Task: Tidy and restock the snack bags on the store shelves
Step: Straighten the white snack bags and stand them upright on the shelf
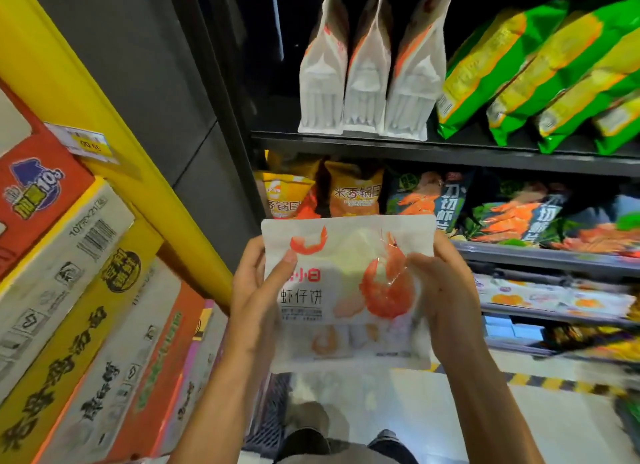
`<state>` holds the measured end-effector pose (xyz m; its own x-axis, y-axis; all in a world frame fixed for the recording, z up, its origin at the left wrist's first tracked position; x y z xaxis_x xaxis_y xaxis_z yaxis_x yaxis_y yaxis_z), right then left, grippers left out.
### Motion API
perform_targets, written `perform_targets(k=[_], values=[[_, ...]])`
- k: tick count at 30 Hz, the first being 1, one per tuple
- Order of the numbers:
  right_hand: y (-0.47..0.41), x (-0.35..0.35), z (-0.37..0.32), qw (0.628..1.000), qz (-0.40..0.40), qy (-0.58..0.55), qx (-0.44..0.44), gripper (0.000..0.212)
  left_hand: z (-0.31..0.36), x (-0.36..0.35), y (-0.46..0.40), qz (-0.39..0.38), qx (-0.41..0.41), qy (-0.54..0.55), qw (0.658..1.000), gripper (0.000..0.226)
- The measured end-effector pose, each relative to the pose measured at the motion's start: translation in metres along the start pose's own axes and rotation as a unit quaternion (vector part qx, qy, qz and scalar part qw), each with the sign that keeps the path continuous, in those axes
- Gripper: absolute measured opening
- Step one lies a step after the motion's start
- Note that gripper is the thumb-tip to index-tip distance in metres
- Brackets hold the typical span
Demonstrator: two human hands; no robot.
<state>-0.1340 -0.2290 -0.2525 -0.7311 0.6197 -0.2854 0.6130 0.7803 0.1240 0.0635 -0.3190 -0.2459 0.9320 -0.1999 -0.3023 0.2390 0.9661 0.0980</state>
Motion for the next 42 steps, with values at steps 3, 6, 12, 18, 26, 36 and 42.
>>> perform_targets(k=[3, 6, 12, 18, 26, 36, 42], values=[[0.004, 0.006, 0.0, 0.998, 0.018, -0.05, -0.025, 0.03, -0.005, -0.006, 0.0, -0.001, 0.035, 0.019, 0.999, 0.021], [0.004, 0.016, 0.0, 0.999, 0.004, -0.038, -0.038, 0.024, -0.004, -0.007, -0.002, -0.025, 0.056, 0.015, 0.998, 0.021], [0.004, 0.023, -0.004, 1.0, 0.006, 0.016, -0.001, 0.015, -0.005, -0.014, 0.002, -0.053, 0.061, -0.001, 0.997, 0.018], [0.0, 0.021, -0.003, 0.996, -0.016, -0.076, 0.037, 0.046, -0.018, -0.018, -0.004, -0.044, 0.075, 0.17, 0.982, 0.027], [-0.009, 0.033, 0.006, 0.994, 0.009, -0.097, 0.042, 0.049, -0.022, -0.029, 0.0, -0.034, 0.099, 0.182, 0.978, 0.026], [-0.016, 0.037, 0.008, 0.988, -0.075, -0.13, 0.026, 0.028, -0.016, -0.033, 0.0, -0.108, 0.037, 0.136, 0.984, 0.023], [-0.028, 0.053, 0.02, 0.991, -0.053, -0.118, -0.014, 0.013, -0.017, -0.032, 0.004, -0.043, 0.027, 0.029, 0.998, 0.012]])
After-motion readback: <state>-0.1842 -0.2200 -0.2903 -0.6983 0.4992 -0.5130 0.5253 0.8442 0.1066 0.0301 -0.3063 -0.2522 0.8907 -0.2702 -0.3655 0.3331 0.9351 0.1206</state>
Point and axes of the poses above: each hand's wrist, its own y-axis away from the middle knuckle, its own x-axis out of the back of the hand, z = x × y, the point moved 3 cm from there along -y, towards the middle knuckle, and after that the axes turned 2 degrees about z, right-handed, at the moved point
